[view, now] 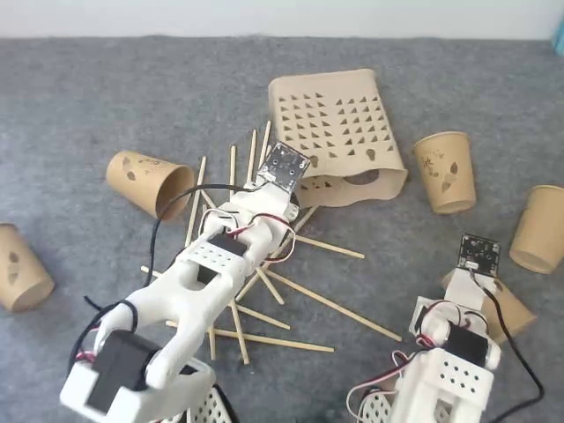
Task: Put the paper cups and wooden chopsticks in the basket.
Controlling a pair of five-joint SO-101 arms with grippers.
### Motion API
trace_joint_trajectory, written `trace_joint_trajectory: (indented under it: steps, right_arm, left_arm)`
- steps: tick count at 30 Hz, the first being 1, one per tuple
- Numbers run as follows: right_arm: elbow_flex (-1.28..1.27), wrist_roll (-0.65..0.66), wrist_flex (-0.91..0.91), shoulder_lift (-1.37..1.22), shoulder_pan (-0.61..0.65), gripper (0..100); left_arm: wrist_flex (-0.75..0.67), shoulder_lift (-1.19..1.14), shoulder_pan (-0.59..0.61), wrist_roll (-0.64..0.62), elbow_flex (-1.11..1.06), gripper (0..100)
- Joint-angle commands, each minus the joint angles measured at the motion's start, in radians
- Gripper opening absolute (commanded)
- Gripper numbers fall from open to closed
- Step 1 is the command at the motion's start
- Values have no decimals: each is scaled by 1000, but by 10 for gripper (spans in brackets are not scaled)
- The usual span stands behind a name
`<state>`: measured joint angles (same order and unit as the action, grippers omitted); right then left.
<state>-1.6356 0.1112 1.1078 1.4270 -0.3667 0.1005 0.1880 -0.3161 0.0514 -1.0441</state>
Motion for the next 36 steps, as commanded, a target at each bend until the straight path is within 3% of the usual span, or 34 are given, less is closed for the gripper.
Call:
trace_joint_trajectory:
  steps: [1, 6, 10, 15, 21, 32, 36]
  right_arm:
    - [32, 17, -22, 4, -21, 6]
    - [32, 17, -22, 4, -21, 6]
    - [31, 17, -22, 4, -21, 6]
    - [31, 17, -22, 4, -21, 6]
    - [31, 17, -22, 4, -21, 6]
    - [31, 17, -22, 4, -21, 6]
    - [31, 17, -22, 4, -22, 6]
  left_arm:
    - [-15, 101, 6, -8, 45, 9]
    - [107, 195, 3, -11, 91, 9]
    - [267, 296, 6, -101, 183, 10]
    - [552, 356, 43, -247, 414, 10]
    - [736, 350, 40, -258, 653, 10]
    - [939, -2, 41, -315, 1135, 11]
    - [1088, -87, 43, -322, 1282, 12]
